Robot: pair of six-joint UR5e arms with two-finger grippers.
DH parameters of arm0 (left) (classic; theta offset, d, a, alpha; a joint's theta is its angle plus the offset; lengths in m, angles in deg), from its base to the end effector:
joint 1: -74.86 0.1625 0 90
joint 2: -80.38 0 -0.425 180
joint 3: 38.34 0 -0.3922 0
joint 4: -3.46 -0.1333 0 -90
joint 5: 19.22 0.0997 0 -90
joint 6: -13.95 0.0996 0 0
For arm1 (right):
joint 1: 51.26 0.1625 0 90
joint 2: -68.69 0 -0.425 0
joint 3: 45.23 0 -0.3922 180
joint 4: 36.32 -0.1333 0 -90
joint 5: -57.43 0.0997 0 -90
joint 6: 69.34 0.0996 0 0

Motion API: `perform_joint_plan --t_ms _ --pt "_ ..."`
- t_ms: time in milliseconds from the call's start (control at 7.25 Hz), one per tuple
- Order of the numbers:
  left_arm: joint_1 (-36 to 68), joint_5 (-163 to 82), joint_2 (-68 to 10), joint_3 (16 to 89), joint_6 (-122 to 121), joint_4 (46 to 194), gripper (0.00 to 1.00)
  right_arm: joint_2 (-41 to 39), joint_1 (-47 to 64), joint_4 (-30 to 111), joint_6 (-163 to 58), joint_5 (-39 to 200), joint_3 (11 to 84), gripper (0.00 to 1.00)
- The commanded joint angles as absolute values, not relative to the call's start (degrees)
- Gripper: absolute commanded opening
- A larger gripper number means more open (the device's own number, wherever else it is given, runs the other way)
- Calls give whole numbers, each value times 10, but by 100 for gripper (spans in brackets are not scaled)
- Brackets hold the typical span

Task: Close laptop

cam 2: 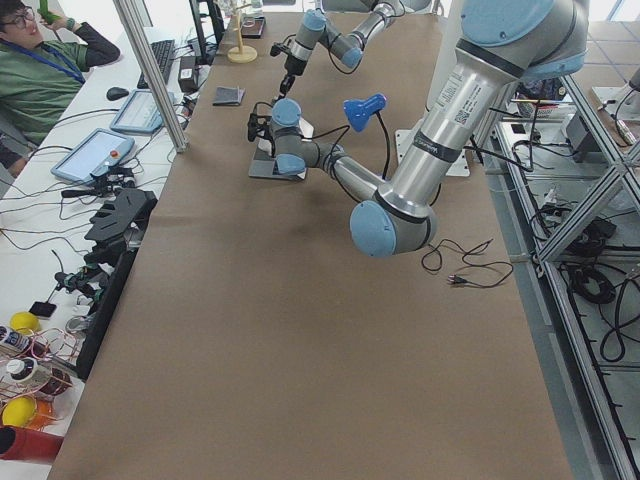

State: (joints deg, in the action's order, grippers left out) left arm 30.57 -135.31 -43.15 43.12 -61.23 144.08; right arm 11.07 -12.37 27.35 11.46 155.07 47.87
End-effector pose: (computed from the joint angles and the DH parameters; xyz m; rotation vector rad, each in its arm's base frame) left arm 0.4398 -0.5540 0.2767 0.3013 1.3128 -0.1339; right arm -0.4547 -0.5210 0.2525 0.3315 -1.0400 0.3943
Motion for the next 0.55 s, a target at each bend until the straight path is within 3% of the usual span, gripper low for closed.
perform_joint_plan --t_ms 0,414 --pt "307 -1320 -455 389 -607 1429 0 130 -124 273 109 1551 434 0" --pt "310 -1281 -491 324 -584 1418 0 138 -125 272 101 1551 394 0"
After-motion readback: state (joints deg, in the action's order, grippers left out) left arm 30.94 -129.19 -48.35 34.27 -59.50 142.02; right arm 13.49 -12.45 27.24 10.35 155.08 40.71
